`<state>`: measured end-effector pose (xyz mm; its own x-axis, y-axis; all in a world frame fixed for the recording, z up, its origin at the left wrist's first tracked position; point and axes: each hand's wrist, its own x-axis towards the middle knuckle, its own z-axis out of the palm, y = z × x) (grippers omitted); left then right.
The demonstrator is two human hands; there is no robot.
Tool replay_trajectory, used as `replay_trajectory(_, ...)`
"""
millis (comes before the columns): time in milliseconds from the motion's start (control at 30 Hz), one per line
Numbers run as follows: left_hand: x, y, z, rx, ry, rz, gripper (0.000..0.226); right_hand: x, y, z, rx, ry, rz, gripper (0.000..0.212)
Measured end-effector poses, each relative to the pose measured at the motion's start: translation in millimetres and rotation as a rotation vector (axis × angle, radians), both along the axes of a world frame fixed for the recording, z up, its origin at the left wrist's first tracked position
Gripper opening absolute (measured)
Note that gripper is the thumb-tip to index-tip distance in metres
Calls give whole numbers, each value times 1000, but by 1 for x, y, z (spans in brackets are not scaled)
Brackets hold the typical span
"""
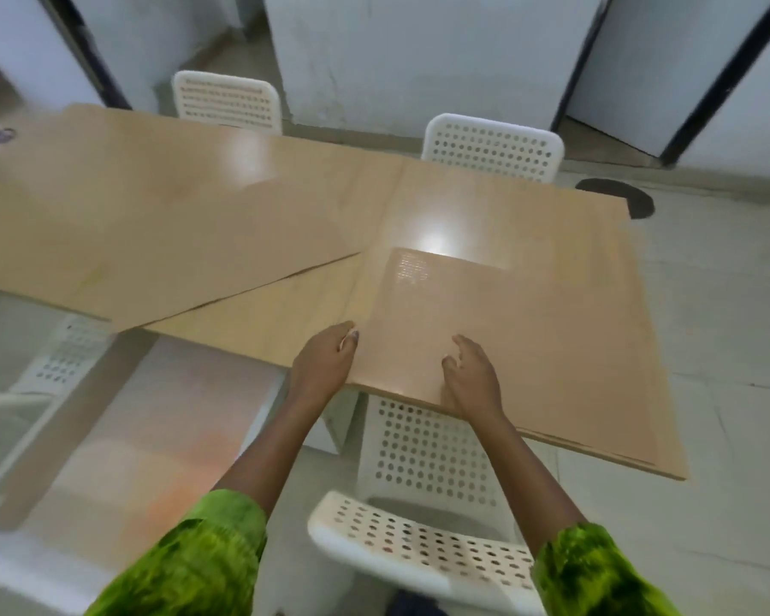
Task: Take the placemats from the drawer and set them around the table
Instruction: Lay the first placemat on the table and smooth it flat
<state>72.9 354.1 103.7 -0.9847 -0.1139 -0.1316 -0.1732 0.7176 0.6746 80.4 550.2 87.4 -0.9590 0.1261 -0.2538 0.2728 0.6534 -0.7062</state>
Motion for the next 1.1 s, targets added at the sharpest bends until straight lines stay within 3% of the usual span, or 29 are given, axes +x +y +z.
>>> replay_trajectory(267, 77, -176, 18, 129, 35, 165, 35, 43, -181, 11, -288, -26, 40, 35)
replay_trajectory(500, 130, -299, 29, 259, 40, 259, 33, 88, -313, 18, -422, -86, 51, 29)
replay_trajectory(767, 129, -361, 25, 364, 29, 285, 29, 84, -387, 14, -505, -93, 40, 18)
replay_trajectory(1100, 85, -419, 16, 458, -35, 280, 29, 36, -441, 5, -541, -86, -33, 22)
